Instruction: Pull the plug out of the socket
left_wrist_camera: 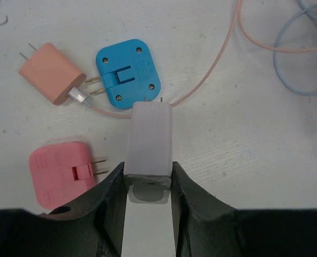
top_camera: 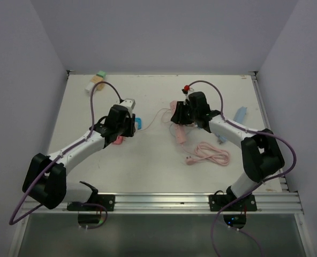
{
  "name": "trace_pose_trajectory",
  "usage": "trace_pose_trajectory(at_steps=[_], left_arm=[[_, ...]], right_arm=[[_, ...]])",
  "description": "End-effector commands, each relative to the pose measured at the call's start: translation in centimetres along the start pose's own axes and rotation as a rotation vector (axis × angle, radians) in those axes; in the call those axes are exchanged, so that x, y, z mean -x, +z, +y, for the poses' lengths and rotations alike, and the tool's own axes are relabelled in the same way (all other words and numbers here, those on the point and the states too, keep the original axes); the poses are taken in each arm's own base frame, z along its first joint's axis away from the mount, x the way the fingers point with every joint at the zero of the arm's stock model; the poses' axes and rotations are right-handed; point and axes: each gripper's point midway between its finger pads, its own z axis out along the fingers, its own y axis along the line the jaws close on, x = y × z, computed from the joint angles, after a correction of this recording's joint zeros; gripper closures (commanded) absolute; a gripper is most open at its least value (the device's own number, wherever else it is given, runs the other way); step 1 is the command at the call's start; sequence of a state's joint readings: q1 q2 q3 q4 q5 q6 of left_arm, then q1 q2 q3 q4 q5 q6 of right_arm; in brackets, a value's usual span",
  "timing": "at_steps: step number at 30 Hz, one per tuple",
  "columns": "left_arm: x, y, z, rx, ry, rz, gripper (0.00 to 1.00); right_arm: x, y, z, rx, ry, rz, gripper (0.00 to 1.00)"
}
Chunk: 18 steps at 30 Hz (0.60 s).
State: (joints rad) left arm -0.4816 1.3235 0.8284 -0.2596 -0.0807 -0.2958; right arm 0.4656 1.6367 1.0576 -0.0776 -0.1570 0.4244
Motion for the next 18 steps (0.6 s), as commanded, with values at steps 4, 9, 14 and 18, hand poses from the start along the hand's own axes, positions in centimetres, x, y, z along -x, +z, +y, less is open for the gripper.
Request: trace_pose_trajectory(at_steps=[4,9,14,18], left_arm=[[2.5,2.8,-0.4,-0.018,-0.178,-0.081,0.82],[1.1,5.2,0.7,-0.008,-0.238,-0.038,0.82],[0.5,7.0,1.4,-0.009,-0.271,-0.025,0.81],[0.4,7.7,1.4,-0.007,-0.282,-0.024,0.77]], right_arm=[[-1.7,1.6,0.9,0.107,-0.042,0.051,1.0],[-3.2,2.3,0.8,0.131,-0.031,0.085,0.96],[-4.6,2.4,0.6,0.138,-0.022,0.124,0.84],[-5.0,2.3,0.6,0.141,-0.019,0.143,0.61]])
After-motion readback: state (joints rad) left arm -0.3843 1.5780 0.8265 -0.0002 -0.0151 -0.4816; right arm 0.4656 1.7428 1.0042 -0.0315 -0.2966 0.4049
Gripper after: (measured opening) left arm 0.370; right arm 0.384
